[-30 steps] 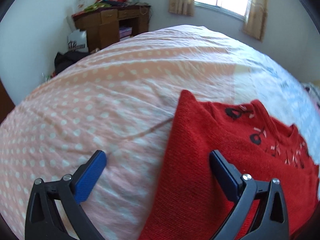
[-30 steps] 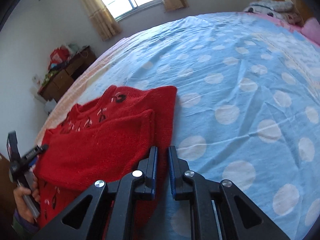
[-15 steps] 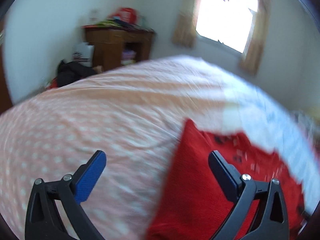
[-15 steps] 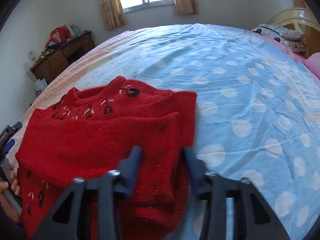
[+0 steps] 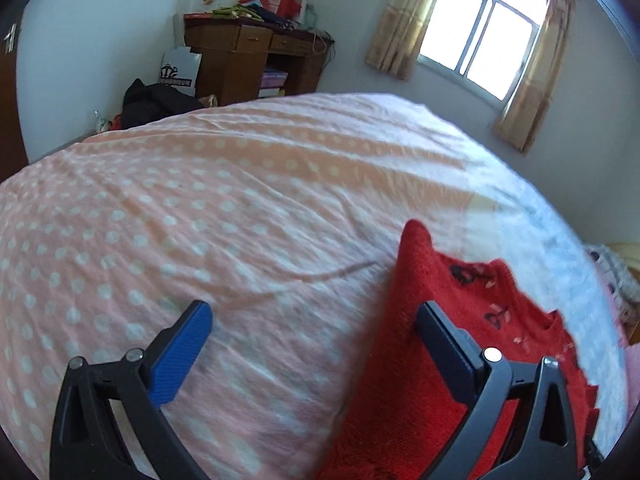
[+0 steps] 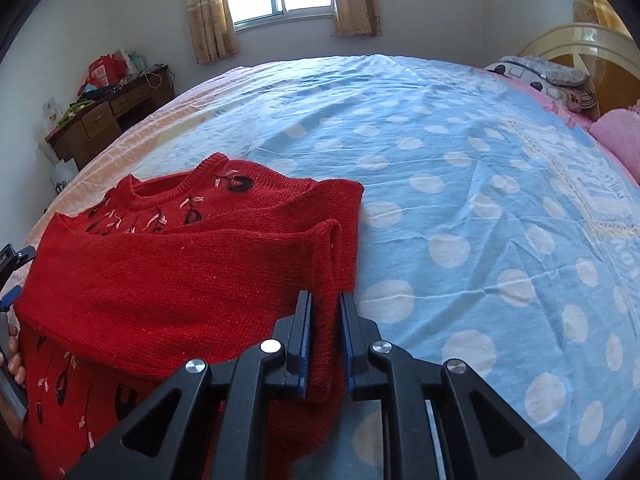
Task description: Fold small clothes
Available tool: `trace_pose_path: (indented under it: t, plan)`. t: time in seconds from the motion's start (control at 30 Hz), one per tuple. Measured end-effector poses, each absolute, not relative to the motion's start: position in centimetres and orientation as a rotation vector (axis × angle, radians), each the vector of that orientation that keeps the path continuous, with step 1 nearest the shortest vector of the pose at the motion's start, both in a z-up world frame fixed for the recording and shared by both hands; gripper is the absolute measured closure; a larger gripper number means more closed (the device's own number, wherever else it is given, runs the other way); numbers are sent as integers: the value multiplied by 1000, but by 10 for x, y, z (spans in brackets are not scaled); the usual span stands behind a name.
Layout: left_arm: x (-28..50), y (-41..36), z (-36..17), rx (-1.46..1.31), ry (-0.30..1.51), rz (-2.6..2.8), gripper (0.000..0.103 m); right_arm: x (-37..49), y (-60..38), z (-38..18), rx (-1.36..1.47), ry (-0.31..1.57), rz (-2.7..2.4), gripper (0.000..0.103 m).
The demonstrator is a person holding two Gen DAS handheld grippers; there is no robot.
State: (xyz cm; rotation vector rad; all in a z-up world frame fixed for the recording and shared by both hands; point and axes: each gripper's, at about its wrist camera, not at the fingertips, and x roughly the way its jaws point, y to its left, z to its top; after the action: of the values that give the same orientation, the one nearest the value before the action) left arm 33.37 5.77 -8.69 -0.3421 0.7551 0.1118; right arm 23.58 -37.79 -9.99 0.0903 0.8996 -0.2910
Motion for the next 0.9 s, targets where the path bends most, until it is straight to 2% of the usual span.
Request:
trace_pose_path:
  t: [0.07, 0.1, 0.13, 0.2, 0.3, 0.37, 0.6, 0.9]
  plan:
    - [346, 43, -91, -222, 839, 178, 0, 235, -379, -100, 99, 896, -288, 88]
    - [351, 34, -91, -152, 865, 215, 0, 233, -383, -100, 123, 892, -282, 83]
    - [352, 29, -91, -108, 868, 240, 0, 232, -387, -99, 149, 888, -283, 69]
    - [351, 27, -92, -93, 875, 254, 0, 220, -404, -96, 280, 866, -274, 53]
    - [348, 38, -92, -144, 880, 209, 0, 179, -421, -82, 494, 788, -290, 49]
    - [334, 45, -86, -167, 856, 122, 0, 144, -420, -70, 541, 745, -276, 49]
    - [214, 67, -74, -141, 787, -166, 0, 63, -385, -59, 390, 805, -202, 49]
    - [109, 94, -76, -112, 850, -315, 0, -7, -352, -72, 400, 878, -110, 49]
